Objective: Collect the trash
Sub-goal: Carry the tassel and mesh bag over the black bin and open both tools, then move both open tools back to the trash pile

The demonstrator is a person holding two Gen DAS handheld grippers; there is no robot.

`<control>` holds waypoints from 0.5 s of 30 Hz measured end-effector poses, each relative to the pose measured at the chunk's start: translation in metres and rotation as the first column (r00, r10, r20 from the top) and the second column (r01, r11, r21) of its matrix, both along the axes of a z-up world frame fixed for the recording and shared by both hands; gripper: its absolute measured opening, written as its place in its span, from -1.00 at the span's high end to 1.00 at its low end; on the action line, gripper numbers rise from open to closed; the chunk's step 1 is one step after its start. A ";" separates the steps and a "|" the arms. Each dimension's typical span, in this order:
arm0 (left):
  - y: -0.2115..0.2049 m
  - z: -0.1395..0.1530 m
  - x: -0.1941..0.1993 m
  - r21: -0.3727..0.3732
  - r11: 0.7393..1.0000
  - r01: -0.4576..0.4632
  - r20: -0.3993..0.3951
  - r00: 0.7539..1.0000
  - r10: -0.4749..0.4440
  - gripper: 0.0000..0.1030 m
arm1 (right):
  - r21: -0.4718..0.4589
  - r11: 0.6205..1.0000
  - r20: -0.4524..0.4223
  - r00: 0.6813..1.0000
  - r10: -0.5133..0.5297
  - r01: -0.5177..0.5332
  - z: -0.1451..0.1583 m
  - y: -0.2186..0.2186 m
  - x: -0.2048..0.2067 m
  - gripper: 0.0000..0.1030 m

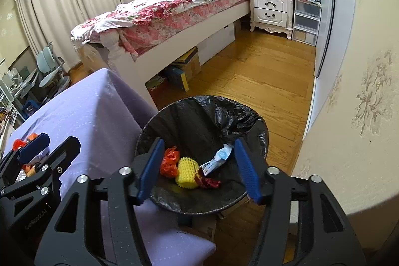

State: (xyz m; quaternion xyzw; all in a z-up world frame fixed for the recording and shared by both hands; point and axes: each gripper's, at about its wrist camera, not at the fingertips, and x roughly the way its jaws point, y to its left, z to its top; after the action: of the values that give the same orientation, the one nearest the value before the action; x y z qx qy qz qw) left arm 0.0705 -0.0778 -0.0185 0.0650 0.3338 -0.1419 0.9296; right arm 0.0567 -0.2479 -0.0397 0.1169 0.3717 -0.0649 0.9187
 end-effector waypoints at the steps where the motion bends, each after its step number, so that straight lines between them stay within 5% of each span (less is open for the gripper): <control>1: 0.004 0.001 -0.003 0.002 1.000 -0.006 0.003 1.000 0.006 -0.52 | 0.000 1.000 0.002 1.000 0.006 -0.006 0.002 0.004 -0.003 -0.20; 15: 0.097 0.007 -0.046 0.006 0.989 -0.150 0.006 0.989 0.150 -0.52 | 0.004 0.985 -0.034 0.985 0.171 -0.171 0.000 0.092 -0.034 -0.20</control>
State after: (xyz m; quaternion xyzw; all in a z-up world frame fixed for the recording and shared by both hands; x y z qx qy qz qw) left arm 0.0244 0.0189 -0.0114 0.0430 0.3357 -0.0706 0.9383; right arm 0.0229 -0.1558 -0.0392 0.0838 0.3961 0.0123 0.9143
